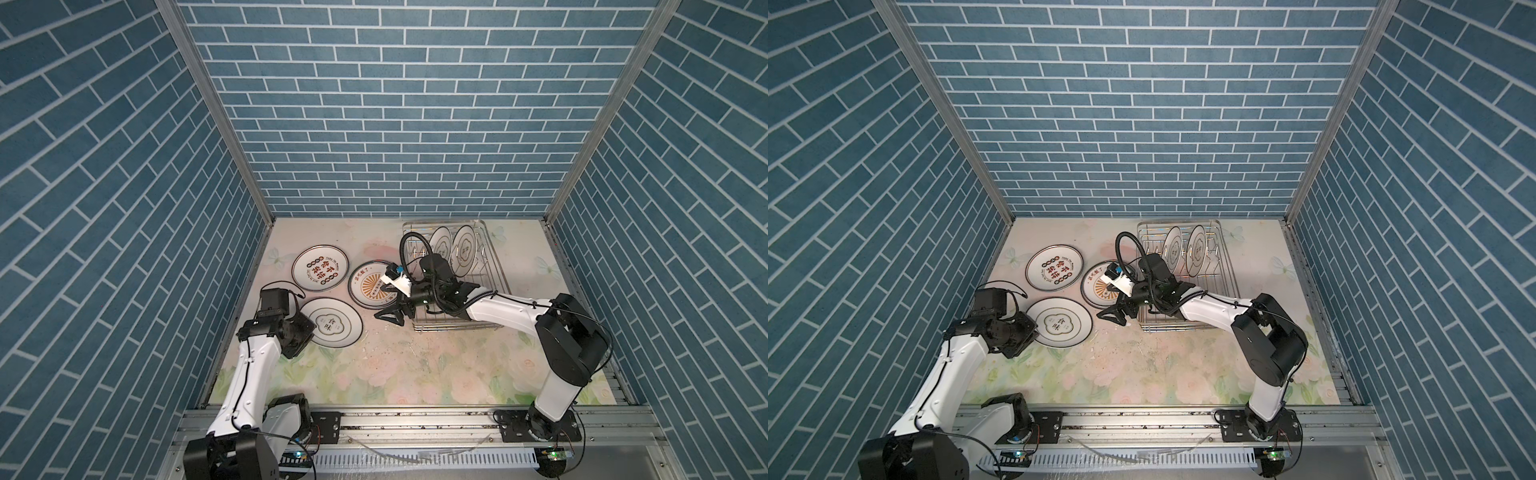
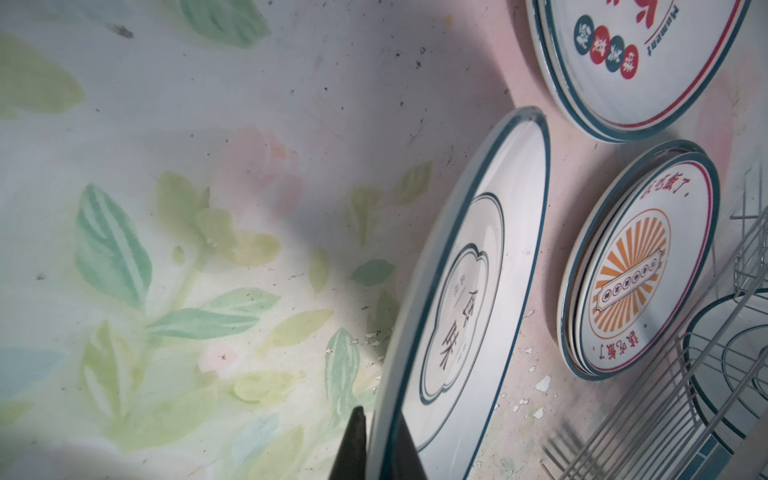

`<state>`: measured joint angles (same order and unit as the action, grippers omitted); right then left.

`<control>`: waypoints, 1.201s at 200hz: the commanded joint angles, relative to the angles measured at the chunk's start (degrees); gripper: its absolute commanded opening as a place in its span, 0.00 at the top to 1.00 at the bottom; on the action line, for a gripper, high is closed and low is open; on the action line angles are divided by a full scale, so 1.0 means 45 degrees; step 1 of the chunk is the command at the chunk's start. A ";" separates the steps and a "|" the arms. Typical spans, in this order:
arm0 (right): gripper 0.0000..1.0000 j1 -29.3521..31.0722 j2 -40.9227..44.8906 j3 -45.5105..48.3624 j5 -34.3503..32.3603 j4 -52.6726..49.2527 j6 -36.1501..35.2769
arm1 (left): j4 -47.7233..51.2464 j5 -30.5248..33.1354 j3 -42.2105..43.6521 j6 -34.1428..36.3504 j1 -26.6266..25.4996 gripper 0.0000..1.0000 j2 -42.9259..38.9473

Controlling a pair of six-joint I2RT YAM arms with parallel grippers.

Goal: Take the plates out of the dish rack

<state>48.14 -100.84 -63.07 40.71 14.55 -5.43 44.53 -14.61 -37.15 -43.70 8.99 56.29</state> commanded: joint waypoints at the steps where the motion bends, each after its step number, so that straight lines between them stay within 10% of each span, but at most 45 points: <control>1: 0.02 0.0114 -0.0297 -0.0401 0.0248 0.0207 -0.0427 | 0.0927 0.1606 0.0549 -0.0102 0.0111 0.91 0.0299; 240: 0.03 0.0662 -0.3265 -0.3553 -0.0771 -0.0685 -0.0435 | 0.0218 0.3018 -0.0380 0.0748 0.0533 0.85 0.3183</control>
<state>49.95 -112.36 -74.52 38.81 11.70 -5.41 37.80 -11.07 -40.75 -41.69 11.00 68.97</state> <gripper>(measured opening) 0.974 0.154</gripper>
